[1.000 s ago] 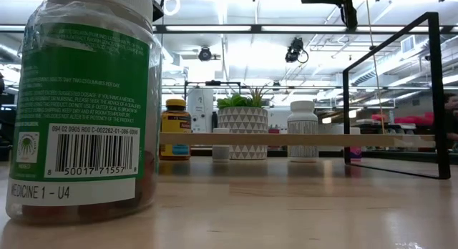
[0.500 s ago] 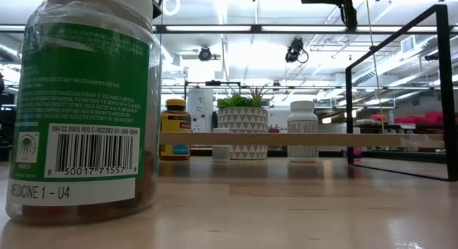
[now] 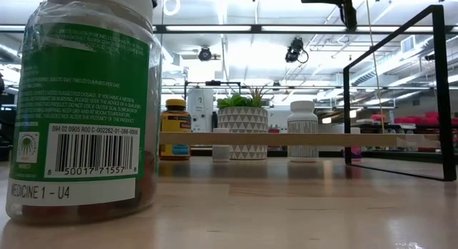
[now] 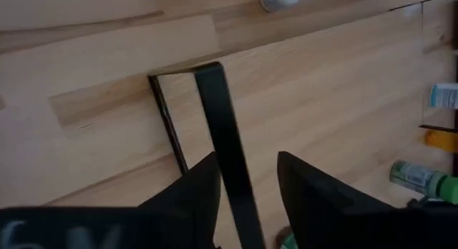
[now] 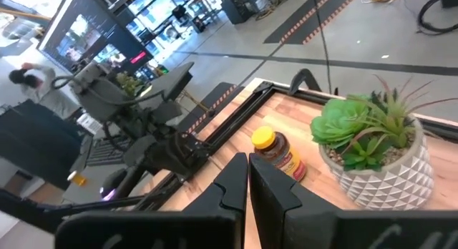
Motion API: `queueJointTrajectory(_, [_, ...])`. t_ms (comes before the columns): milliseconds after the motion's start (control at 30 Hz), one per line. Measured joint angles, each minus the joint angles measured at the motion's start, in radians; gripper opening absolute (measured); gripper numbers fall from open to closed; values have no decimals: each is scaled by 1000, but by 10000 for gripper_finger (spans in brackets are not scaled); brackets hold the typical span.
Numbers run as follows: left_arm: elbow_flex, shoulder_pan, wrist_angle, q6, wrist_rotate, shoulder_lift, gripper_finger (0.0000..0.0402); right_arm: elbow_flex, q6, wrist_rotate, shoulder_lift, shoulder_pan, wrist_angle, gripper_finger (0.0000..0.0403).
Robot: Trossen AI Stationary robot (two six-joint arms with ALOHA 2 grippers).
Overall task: Pick and place medicine bottles onto shelf by color
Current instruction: Put the large white medicine bottle on the shelf
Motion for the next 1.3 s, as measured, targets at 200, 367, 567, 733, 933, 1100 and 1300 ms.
queueJointTrajectory(200, [36, 4, -12, 85, 0, -20, 172, 0, -12, -20, 0, -5, -5, 33])
queueJointTrajectory(367, [113, 34, -42, 171, -1, -36, 182, 0, -19, -38, 7, -38, -8, 85])
queueJointTrajectory(567, [253, 77, -141, 276, -1, -42, 185, 0, -23, -115, 37, -81, 13, 175])
queueJointTrajectory(733, [355, 117, -190, 384, -22, -41, 180, 7, -23, -140, 96, -97, 47, 229])
queueJointTrajectory(933, [428, 153, -134, 637, -56, -40, 178, 189, -100, -230, 254, -135, -140, 257])
queueJointTrajectory(1100, [449, 175, -64, 659, -61, -41, 174, 421, -224, -211, 427, -165, -483, 270])
queueJointTrajectory(1300, [449, 176, 9, 652, -51, -40, 176, 530, -214, -183, 580, -211, -747, 286])
